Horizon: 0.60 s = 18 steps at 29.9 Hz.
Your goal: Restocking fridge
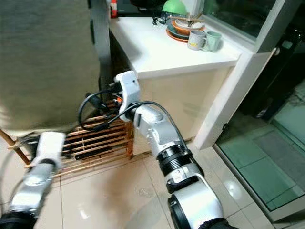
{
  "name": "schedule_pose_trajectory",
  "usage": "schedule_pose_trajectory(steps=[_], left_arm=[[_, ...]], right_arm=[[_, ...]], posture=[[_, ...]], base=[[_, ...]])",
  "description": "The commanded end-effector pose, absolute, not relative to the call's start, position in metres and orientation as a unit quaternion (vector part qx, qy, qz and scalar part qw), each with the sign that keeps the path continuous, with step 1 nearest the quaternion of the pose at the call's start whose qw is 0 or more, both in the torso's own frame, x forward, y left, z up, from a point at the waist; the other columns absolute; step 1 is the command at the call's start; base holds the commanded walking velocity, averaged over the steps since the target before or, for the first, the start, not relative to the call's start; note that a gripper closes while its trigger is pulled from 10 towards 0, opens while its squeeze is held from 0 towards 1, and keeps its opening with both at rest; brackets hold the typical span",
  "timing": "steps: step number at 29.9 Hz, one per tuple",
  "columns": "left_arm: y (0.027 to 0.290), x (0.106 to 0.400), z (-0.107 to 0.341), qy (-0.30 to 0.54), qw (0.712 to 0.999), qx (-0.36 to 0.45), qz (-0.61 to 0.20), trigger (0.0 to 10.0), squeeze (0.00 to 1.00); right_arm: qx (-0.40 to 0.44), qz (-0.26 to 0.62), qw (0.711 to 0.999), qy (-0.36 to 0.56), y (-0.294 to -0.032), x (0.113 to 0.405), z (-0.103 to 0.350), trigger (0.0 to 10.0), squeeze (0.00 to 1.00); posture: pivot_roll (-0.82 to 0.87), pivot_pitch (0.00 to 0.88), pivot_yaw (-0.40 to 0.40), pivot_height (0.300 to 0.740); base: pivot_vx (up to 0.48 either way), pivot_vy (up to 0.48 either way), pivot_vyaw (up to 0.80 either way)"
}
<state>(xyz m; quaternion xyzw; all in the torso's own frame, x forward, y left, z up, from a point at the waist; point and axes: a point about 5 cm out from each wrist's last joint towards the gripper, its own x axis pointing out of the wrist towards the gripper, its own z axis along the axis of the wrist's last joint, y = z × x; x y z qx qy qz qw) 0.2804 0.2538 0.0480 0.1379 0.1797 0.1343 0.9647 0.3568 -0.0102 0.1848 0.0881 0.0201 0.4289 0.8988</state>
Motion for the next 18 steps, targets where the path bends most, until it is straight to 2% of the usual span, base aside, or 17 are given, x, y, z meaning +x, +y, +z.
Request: schedule_pose_trajectory(steps=[1,2,3,4,5,6,7,8,12,18], left_arm=[[0.239,0.285,0.052,0.166,0.974,0.111,0.111,10.0,0.0],[0.206,0.29,0.061,0.134,0.987,0.088,0.021,10.0,0.0],[0.206,0.29,0.061,0.134,0.987,0.088,0.021,10.0,0.0],[0.192,0.291,0.065,0.117,0.99,0.081,-0.014,10.0,0.0],[0.168,0.292,0.078,0.083,0.993,0.051,-0.065,10.0,0.0],[0.159,0.292,0.087,0.06,0.994,0.038,-0.083,10.0,0.0],[0.159,0.292,0.087,0.06,0.994,0.038,-0.083,10.0,0.0],[0.147,0.292,0.113,-0.008,0.996,0.012,-0.092,10.0,0.0],[0.153,0.295,0.133,-0.054,0.998,-0.004,-0.043,10.0,0.0],[0.168,0.3,0.155,-0.076,0.996,0.035,-0.008,10.0,0.0]], right_arm=[[0.088,0.433,0.897,0.014,-0.013,0.356,0.188,10.0,0.02],[0.088,0.419,0.904,0.017,-0.021,0.356,0.186,10.0,0.02],[0.088,0.419,0.904,0.017,-0.021,0.356,0.186,10.0,0.02],[0.088,0.409,0.908,0.017,-0.026,0.357,0.184,10.0,0.02],[0.083,0.371,0.925,0.015,-0.041,0.359,0.18,10.0,0.02],[0.073,0.342,0.937,0.014,-0.051,0.36,0.176,10.0,0.02],[0.073,0.342,0.937,0.014,-0.051,0.36,0.176,10.0,0.02],[0.051,0.266,0.962,0.02,-0.079,0.361,0.16,10.0,0.02],[0.016,0.19,0.981,0.04,-0.109,0.358,0.138,10.0,0.01],[0.045,0.134,0.987,0.072,-0.135,0.347,0.114,10.0,0.01]], posture=[[-0.02,0.0,-0.092,0.74],[-0.02,0.0,-0.094,0.74],[-0.02,0.0,-0.094,0.74],[-0.02,0.0,-0.097,0.74],[-0.02,0.0,-0.096,0.74],[-0.02,0.0,-0.097,0.74],[-0.02,0.0,-0.097,0.74],[-0.03,0.0,-0.093,0.74],[-0.04,0.0,-0.083,0.74],[-0.04,0.0,-0.056,0.74]], base=[[0.0,0.0,0.0],[0.0,0.0,0.0],[0.0,0.0,0.0],[0.0,0.0,0.0],[0.0,0.0,0.0],[0.0,0.0,0.0],[0.0,0.0,0.0],[0.0,0.0,0.0],[0.0,0.0,0.0],[0.0,0.0,0.0]])
